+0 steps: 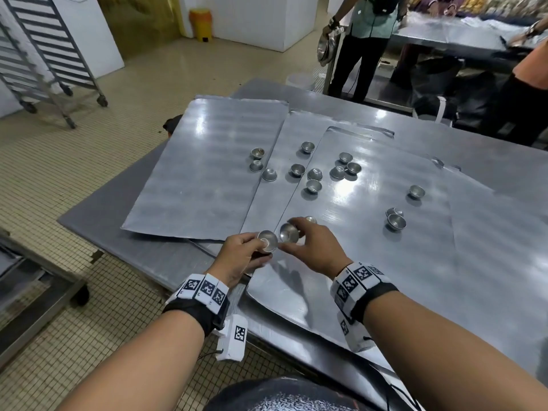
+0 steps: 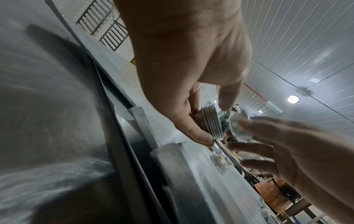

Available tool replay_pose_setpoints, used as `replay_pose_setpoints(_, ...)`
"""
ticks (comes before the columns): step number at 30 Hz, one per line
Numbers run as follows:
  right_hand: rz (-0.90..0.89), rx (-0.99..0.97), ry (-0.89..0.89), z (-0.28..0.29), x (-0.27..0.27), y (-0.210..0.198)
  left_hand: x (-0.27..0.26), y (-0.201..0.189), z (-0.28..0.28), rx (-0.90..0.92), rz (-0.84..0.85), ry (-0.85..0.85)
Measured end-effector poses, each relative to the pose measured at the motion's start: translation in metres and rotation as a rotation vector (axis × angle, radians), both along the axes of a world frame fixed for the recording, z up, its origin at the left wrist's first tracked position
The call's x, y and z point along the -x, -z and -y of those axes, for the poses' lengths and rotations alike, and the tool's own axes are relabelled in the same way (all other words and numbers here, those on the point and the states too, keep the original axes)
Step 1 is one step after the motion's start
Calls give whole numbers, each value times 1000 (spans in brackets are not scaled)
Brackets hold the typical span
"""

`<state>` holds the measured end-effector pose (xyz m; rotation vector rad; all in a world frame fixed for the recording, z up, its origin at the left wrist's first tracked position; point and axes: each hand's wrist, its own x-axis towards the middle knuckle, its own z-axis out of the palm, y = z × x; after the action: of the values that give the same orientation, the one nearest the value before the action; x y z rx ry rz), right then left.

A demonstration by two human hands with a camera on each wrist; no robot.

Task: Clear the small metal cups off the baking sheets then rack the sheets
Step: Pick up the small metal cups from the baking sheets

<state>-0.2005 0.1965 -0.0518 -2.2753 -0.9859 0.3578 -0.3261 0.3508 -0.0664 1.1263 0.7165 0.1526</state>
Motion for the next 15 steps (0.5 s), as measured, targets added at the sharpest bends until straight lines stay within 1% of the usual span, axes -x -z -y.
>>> replay_pose_setpoints(3,-17,-59,-34,-10,7,-5,-5,-2,1,46,41,-24)
replay_pose_setpoints(6,-9,-22,-47,-15,11,-6,-9,-6,4,151,78,-68)
replay_pose_setpoints(8,-1,-8,-51,-16,13,-6,-10,-8,3,180,85,-72)
replay_pose_setpoints(10,6,-5,-57,-17,12,-5,-10,-9,2,155,76,-54)
replay_pose_setpoints(13,4,24,-85,-19,11,0,-9,-6,1,22,32,17)
replay_pose_setpoints(15,-19,54,-117,-18,10,2,-10,-3,0,-27,6,36)
